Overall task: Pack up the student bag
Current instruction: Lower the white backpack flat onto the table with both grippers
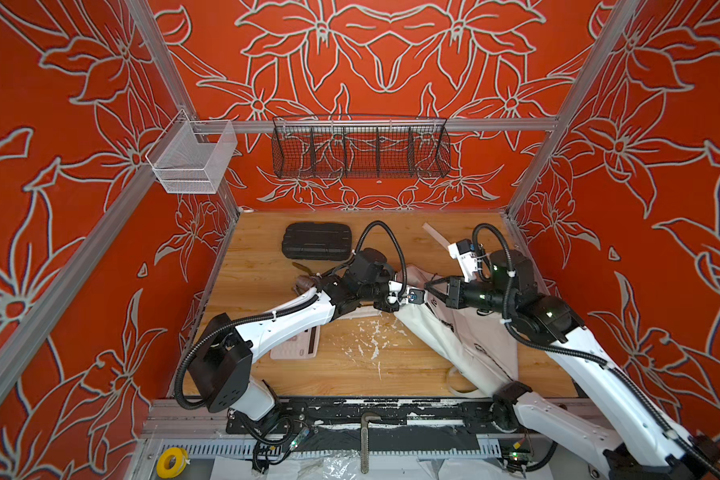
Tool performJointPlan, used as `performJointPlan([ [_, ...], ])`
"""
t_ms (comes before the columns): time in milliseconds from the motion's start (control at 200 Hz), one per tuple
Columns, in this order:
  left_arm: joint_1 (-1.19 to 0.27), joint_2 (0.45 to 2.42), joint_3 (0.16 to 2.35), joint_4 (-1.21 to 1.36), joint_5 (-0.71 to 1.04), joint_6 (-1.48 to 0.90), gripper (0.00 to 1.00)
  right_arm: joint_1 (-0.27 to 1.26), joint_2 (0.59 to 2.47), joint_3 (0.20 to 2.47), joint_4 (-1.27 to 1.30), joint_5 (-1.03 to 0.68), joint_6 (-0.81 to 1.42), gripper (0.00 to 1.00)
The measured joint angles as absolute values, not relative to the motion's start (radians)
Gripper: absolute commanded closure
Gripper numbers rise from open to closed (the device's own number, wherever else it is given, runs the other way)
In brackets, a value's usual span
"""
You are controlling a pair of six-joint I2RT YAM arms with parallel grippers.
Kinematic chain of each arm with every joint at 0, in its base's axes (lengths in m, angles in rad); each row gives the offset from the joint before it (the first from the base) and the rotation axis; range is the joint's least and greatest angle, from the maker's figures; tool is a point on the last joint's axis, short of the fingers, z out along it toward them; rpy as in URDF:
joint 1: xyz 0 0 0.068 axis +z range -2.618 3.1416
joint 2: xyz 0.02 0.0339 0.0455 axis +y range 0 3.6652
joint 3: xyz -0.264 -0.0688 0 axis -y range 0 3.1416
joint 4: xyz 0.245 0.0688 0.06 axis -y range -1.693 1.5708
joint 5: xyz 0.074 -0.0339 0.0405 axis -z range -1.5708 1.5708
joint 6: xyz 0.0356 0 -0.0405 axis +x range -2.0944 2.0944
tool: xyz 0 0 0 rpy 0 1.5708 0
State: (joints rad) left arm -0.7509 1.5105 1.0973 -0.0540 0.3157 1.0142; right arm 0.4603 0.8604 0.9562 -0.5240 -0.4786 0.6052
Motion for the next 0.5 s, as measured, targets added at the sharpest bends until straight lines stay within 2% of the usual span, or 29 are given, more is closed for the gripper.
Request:
performJointPlan([
  [260, -0.695, 1.470, 0.949, 0.031, 0.255, 0.879, 1.00, 0.461, 0.643, 0.651, -0.545, -0.249, 0.831, 1.00],
  [500, -0.681, 1.436, 0.879, 0.047, 0.229, 0.824, 1.00, 0.461, 0.611, 0.614, -0.550, -0.170, 0.876, 1.00],
])
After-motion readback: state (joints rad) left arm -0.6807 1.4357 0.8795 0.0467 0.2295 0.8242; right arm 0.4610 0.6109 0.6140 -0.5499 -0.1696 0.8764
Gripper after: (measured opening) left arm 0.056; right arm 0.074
